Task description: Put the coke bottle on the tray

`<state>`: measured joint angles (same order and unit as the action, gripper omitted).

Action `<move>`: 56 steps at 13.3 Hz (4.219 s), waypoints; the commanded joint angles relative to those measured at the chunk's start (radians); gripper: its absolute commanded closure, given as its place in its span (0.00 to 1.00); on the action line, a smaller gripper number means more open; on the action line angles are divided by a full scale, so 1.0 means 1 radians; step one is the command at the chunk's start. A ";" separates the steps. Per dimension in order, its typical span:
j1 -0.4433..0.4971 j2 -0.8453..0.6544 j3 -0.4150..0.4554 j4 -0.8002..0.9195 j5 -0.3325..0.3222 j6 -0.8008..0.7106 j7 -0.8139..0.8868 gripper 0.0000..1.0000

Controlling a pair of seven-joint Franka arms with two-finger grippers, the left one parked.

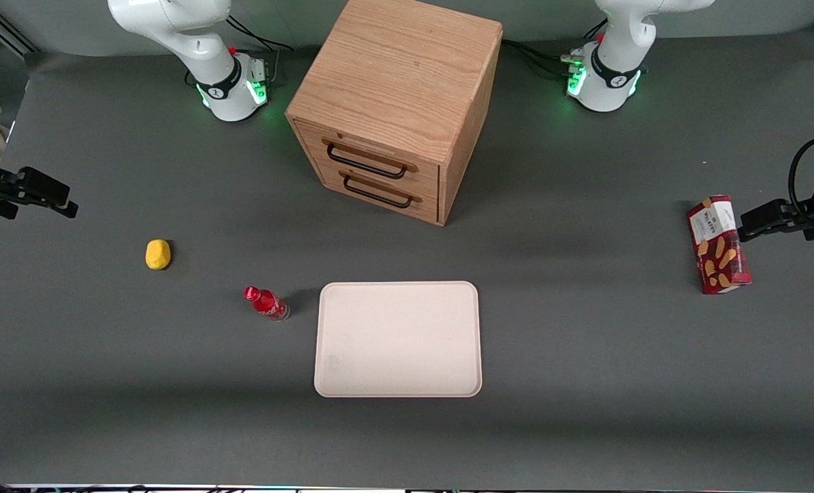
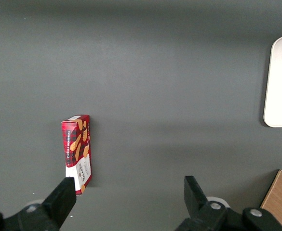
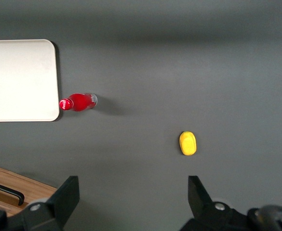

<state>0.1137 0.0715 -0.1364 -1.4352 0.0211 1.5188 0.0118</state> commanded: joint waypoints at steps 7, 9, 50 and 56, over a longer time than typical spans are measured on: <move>-0.008 -0.024 0.004 -0.028 0.013 0.004 -0.019 0.00; -0.006 -0.022 0.004 -0.022 0.017 0.004 -0.009 0.00; 0.267 0.292 0.011 -0.432 0.063 0.808 0.214 0.00; 0.270 0.292 0.015 -0.429 0.063 0.796 0.228 0.46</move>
<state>0.3818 0.3802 -0.1224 -1.8471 0.0675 2.3046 0.2546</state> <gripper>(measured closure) 0.062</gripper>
